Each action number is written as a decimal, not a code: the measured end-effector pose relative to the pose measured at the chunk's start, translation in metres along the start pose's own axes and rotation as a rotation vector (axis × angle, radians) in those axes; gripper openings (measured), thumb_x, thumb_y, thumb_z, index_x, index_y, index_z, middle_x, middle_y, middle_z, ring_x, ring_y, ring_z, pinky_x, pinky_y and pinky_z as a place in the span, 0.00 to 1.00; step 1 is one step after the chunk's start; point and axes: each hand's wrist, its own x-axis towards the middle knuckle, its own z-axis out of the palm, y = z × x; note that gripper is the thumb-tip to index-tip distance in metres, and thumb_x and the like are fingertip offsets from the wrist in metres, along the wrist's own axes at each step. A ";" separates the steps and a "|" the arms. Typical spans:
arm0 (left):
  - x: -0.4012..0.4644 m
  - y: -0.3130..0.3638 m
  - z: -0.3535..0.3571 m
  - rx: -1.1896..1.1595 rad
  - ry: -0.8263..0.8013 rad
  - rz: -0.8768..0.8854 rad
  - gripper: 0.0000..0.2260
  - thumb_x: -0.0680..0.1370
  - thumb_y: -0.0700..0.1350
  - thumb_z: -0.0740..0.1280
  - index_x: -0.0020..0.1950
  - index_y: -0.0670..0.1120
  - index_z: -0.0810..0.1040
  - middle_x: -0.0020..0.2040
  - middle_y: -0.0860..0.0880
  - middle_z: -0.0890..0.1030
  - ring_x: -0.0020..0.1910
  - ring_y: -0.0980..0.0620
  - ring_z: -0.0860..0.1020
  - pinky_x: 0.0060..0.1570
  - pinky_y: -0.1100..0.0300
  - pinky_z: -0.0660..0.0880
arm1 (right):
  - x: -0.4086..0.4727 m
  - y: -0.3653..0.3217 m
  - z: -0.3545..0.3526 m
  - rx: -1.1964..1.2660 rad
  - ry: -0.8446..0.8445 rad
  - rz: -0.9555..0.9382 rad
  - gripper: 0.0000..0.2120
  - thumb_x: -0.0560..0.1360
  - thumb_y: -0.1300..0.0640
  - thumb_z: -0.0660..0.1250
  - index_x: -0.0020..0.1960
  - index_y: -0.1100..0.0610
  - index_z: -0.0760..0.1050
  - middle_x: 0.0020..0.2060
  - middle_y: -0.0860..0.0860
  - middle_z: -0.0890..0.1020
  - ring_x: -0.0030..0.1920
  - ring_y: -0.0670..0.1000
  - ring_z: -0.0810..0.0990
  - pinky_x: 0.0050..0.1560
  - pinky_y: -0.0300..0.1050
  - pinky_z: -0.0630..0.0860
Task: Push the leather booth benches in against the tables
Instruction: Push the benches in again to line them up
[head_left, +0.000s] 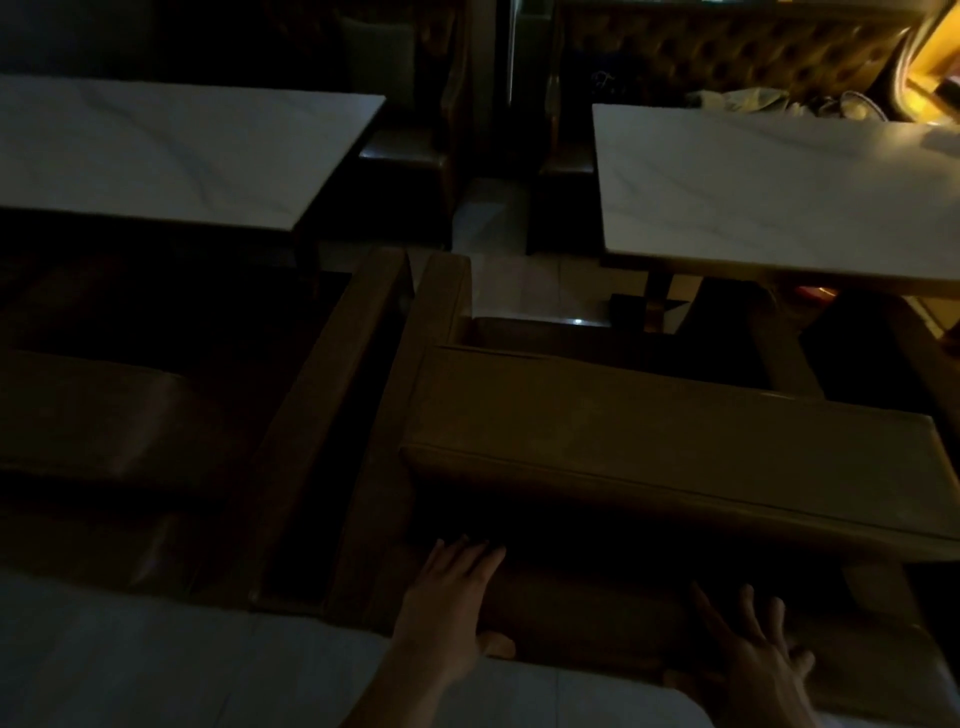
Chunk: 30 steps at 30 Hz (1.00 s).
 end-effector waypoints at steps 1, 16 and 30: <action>0.001 0.000 0.000 0.004 -0.003 -0.003 0.44 0.71 0.63 0.71 0.79 0.59 0.49 0.79 0.56 0.54 0.78 0.52 0.47 0.76 0.52 0.40 | 0.000 0.000 0.000 0.000 -0.001 0.005 0.53 0.67 0.25 0.66 0.76 0.35 0.32 0.79 0.54 0.34 0.77 0.64 0.32 0.74 0.74 0.50; 0.002 0.007 -0.003 0.103 -0.044 -0.021 0.46 0.69 0.67 0.69 0.79 0.57 0.48 0.80 0.55 0.52 0.78 0.52 0.46 0.77 0.50 0.42 | -0.006 0.009 0.018 -0.039 0.119 -0.066 0.50 0.70 0.28 0.64 0.78 0.38 0.35 0.80 0.56 0.36 0.77 0.67 0.32 0.73 0.77 0.50; -0.021 0.049 -0.053 0.111 -0.187 -0.053 0.44 0.70 0.72 0.63 0.78 0.61 0.45 0.80 0.53 0.52 0.78 0.47 0.52 0.75 0.48 0.53 | -0.073 0.013 -0.030 0.038 0.264 -0.031 0.46 0.71 0.31 0.65 0.80 0.42 0.43 0.81 0.56 0.49 0.80 0.61 0.43 0.77 0.66 0.48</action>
